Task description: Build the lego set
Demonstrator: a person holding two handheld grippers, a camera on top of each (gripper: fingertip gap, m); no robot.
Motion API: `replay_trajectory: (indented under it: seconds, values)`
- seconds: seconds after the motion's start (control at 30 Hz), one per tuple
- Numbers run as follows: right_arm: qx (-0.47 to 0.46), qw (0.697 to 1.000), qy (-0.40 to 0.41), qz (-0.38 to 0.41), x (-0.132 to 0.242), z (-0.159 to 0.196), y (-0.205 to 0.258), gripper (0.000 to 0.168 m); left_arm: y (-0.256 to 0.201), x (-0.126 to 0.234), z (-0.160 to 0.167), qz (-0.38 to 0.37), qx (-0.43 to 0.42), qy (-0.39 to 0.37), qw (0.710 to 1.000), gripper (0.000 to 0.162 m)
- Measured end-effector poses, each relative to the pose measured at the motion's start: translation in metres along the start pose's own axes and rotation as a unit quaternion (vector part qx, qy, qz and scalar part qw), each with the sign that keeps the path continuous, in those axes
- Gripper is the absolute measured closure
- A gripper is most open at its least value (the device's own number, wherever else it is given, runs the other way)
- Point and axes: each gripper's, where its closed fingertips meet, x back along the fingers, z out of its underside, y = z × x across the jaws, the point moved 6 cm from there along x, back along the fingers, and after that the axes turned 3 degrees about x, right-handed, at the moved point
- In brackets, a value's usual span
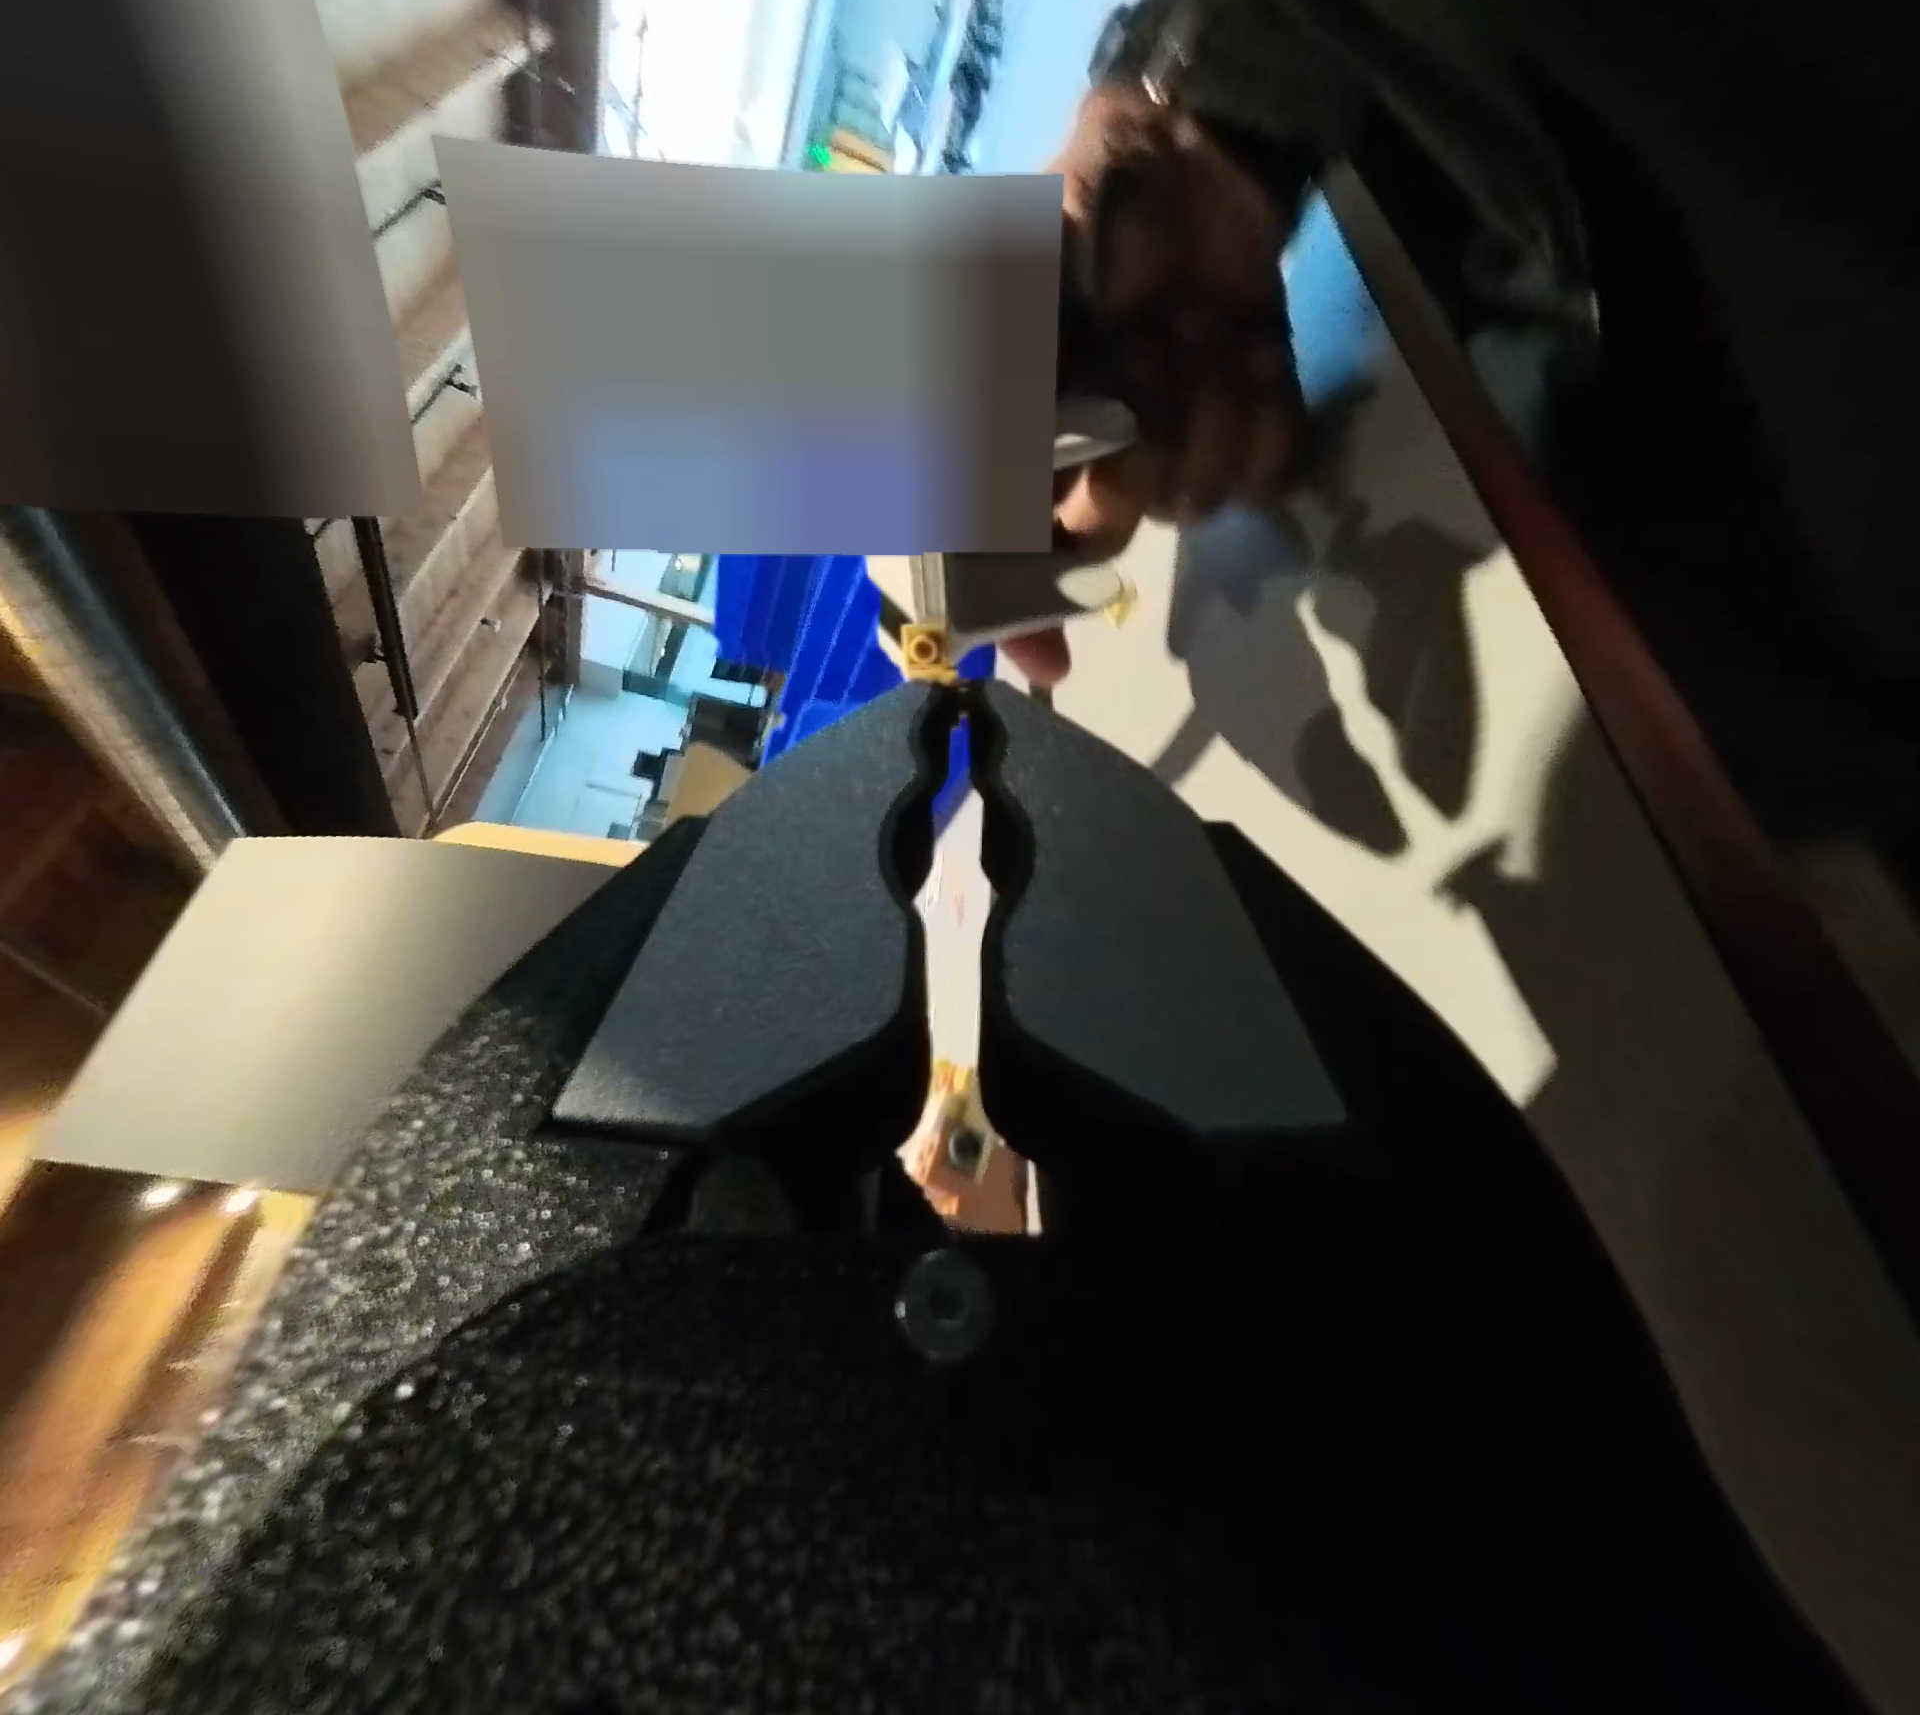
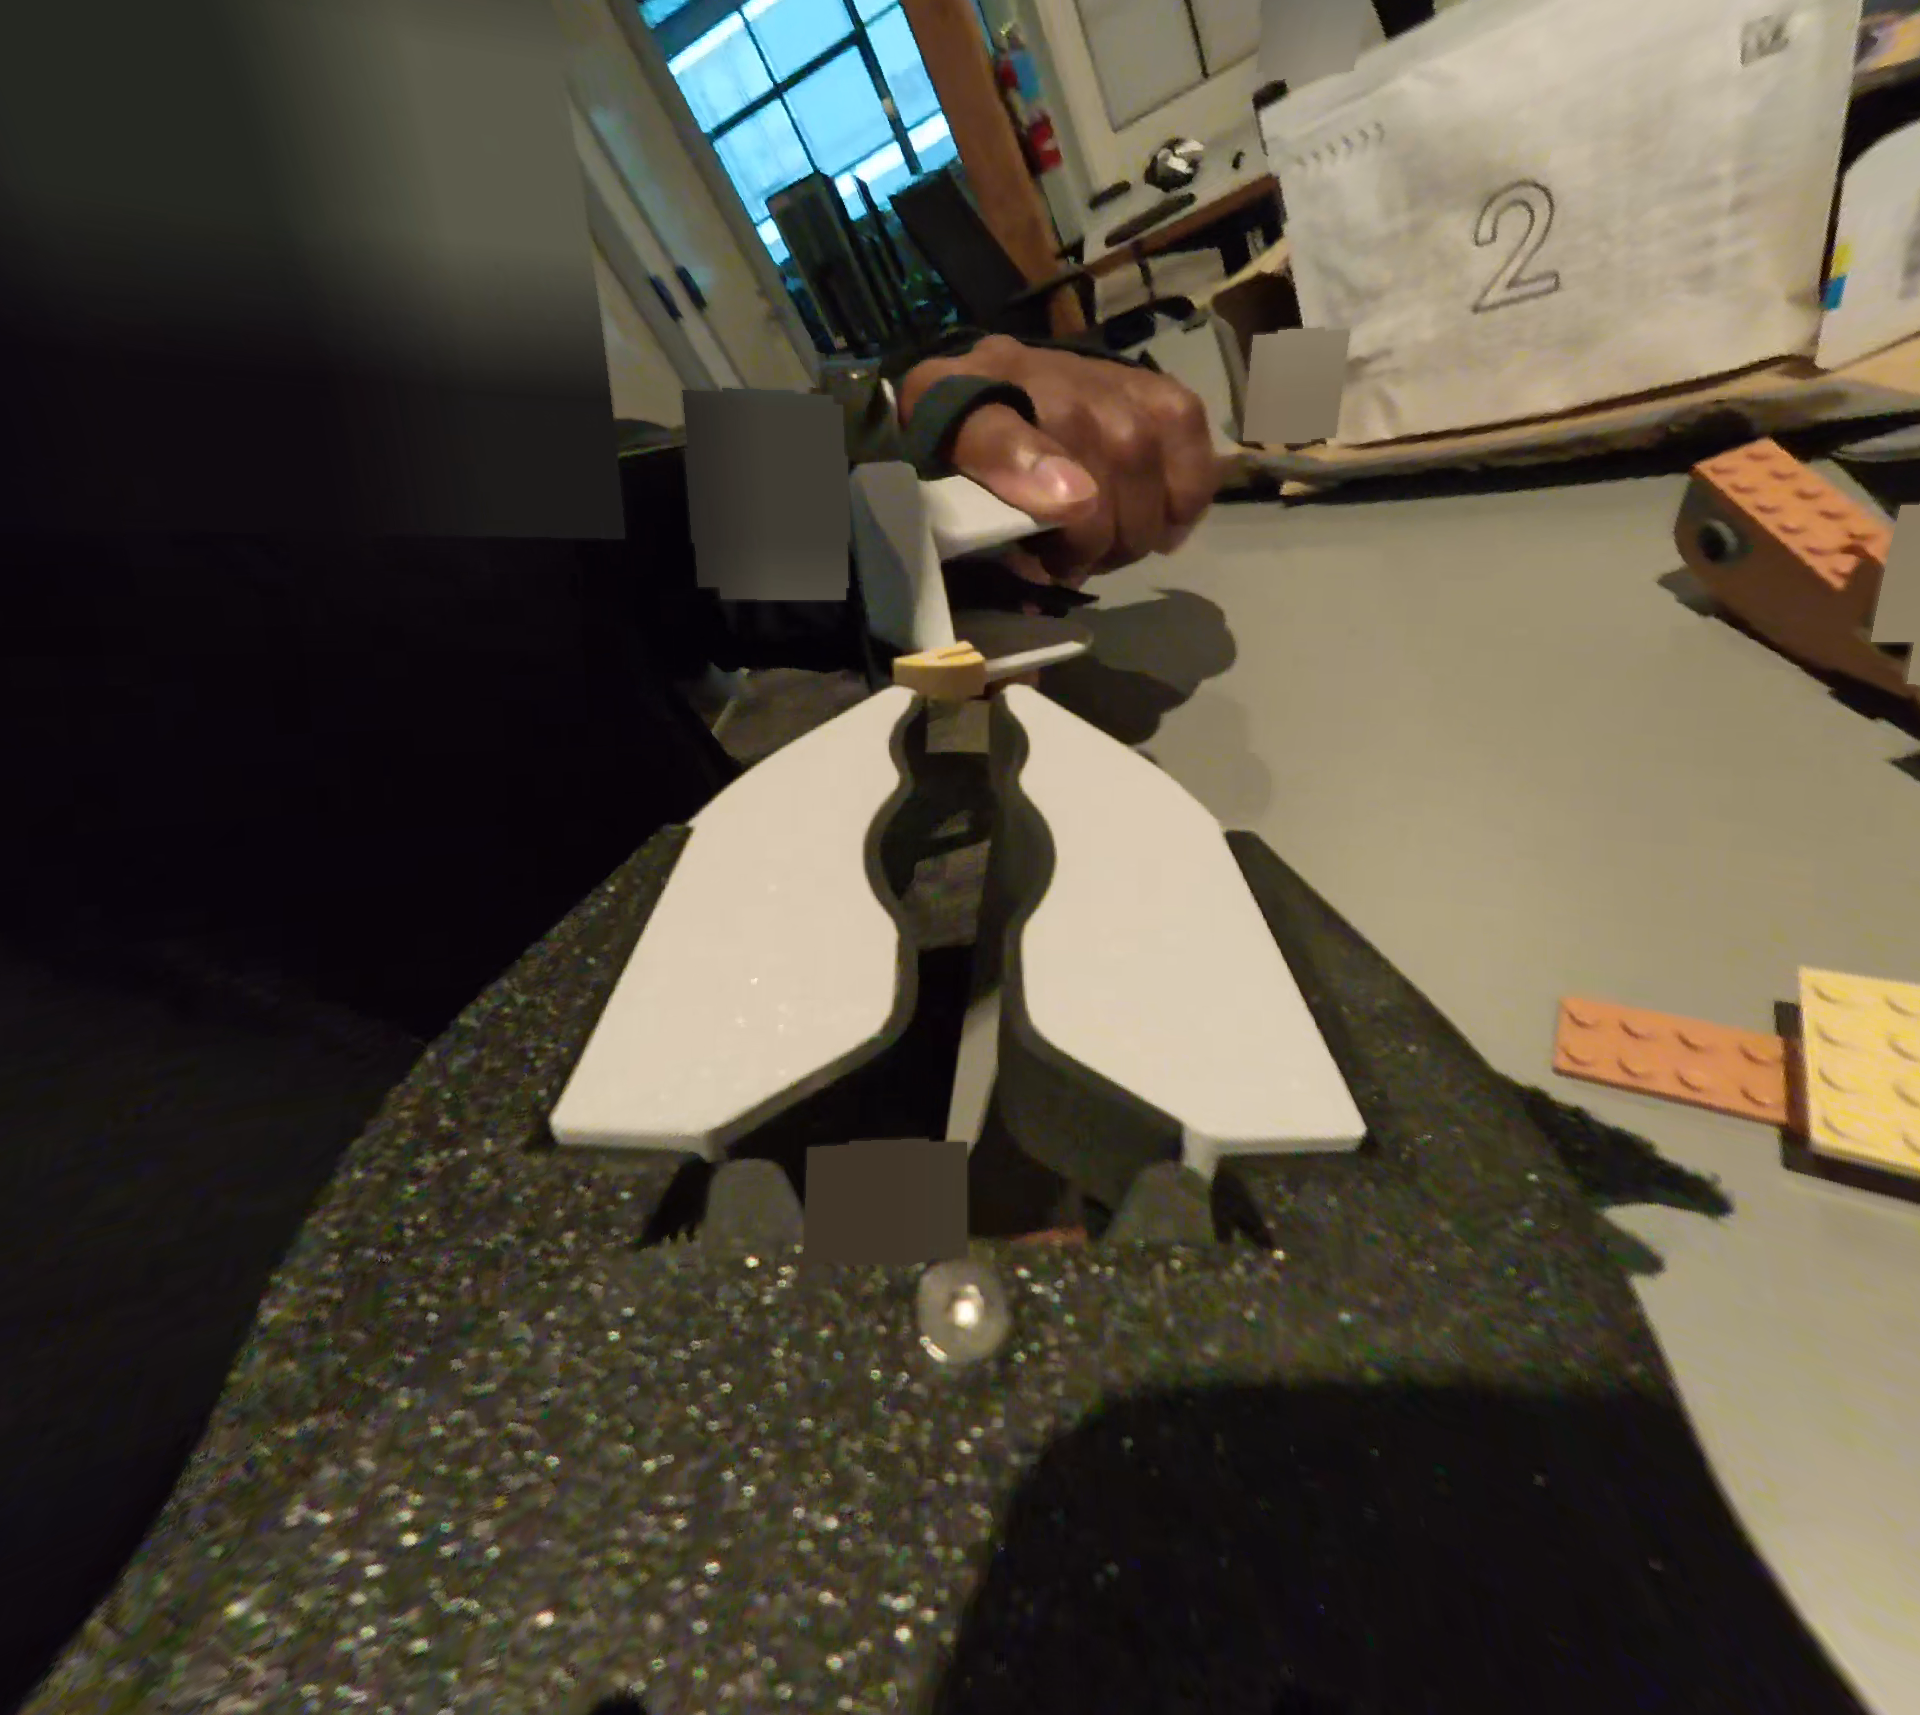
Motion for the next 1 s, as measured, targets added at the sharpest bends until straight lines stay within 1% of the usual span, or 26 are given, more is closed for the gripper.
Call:
replay_trajectory:
  seconds: [0.2, 0.3, 0.7, 1.0]
  values:
    - [0.015, 1.000, -0.002, -0.008, -0.0012, -0.0042, 0.0075, 0.153, 0.0021, -0.0038, -0.0032, 0.000, -0.009, 0.003, 1.000, 0.160]
    - [0.019, 1.000, 0.003, 0.003, -0.0018, -0.0039, 0.0082, 0.151, 0.0012, -0.0055, -0.0031, 0.003, -0.021, 0.012, 1.000, 0.160]
    - [0.019, 0.998, 0.019, 0.050, -0.0027, -0.0027, 0.0081, 0.156, 0.0002, -0.0087, -0.0029, 0.007, -0.038, 0.035, 0.999, 0.160]
    - [0.001, 0.999, 0.008, 0.049, -0.0013, 0.0030, 0.0100, 0.156, -0.0025, -0.0101, -0.0048, 0.016, -0.033, 0.026, 0.999, 0.160]
